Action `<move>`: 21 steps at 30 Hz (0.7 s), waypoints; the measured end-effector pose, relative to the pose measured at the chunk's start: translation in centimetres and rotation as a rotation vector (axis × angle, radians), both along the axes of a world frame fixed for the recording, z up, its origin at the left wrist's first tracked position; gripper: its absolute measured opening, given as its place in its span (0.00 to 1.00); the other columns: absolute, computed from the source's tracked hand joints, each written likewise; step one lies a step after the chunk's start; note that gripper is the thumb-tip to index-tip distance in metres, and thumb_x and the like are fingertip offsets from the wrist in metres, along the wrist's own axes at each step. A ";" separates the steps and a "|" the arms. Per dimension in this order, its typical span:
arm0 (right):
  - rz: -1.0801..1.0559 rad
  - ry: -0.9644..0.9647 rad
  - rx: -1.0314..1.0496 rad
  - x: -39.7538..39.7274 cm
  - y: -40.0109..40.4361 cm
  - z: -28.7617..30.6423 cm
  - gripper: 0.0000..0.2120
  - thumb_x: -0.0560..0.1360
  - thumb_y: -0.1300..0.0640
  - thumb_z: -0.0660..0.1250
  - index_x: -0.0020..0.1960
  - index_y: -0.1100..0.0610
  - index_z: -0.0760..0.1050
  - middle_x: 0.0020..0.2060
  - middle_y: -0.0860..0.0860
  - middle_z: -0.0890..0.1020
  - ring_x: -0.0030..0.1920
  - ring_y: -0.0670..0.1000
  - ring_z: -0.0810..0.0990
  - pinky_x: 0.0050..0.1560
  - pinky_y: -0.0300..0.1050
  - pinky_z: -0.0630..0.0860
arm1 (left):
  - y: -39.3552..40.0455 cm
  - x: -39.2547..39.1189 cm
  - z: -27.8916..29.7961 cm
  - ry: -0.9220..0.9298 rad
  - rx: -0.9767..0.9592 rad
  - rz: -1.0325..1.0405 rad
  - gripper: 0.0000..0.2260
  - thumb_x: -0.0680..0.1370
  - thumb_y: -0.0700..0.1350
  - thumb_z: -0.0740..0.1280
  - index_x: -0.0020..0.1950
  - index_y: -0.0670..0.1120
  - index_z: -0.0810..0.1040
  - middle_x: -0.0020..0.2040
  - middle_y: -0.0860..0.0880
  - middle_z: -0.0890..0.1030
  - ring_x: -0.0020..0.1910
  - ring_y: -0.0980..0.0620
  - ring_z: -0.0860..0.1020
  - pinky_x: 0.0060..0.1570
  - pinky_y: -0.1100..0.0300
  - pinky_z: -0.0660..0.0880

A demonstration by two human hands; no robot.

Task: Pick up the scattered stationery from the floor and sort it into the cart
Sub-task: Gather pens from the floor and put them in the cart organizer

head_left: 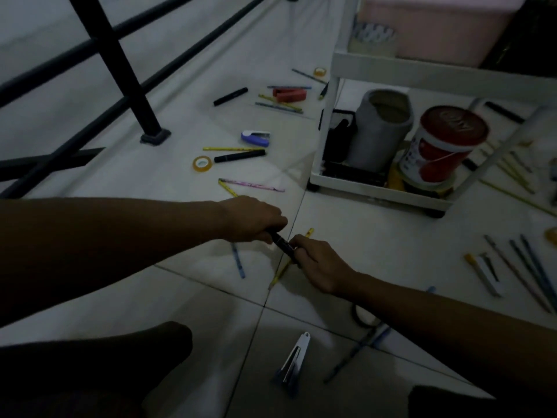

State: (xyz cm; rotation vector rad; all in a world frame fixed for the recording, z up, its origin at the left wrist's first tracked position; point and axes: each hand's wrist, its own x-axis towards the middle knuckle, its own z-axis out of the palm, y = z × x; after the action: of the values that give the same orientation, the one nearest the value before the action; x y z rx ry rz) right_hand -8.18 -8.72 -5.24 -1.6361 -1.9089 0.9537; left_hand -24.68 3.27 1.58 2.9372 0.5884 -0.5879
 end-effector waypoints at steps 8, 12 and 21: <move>-0.152 -0.090 0.059 3.7 1.6 2.7 0.14 0.83 0.48 0.52 0.50 0.56 0.70 0.34 0.54 0.76 0.34 0.55 0.74 0.34 0.49 0.67 | 0.8 4.1 2.2 -0.121 0.113 0.179 0.15 0.79 0.53 0.64 0.60 0.48 0.68 0.58 0.47 0.73 0.52 0.46 0.76 0.44 0.55 0.70; -0.218 -0.396 0.133 8.6 3.3 2.5 0.14 0.82 0.47 0.53 0.55 0.55 0.71 0.43 0.55 0.79 0.42 0.58 0.77 0.38 0.49 0.71 | 2.1 6.4 2.4 -0.017 0.068 0.374 0.28 0.78 0.54 0.64 0.72 0.43 0.59 0.69 0.42 0.66 0.62 0.41 0.73 0.54 0.51 0.71; -0.615 -0.706 0.388 12.5 9.4 -0.8 0.12 0.78 0.48 0.63 0.59 0.47 0.77 0.53 0.51 0.80 0.59 0.60 0.70 0.55 0.54 0.61 | 7.1 6.9 -1.7 0.058 0.114 0.556 0.24 0.78 0.53 0.63 0.70 0.43 0.63 0.66 0.41 0.66 0.64 0.41 0.69 0.60 0.48 0.70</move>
State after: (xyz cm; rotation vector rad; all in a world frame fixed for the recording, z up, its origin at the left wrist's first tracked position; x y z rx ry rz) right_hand 4.29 0.67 -6.04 -2.2600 -1.6165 -0.2627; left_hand -17.83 10.39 -0.10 2.6620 1.4143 -0.5814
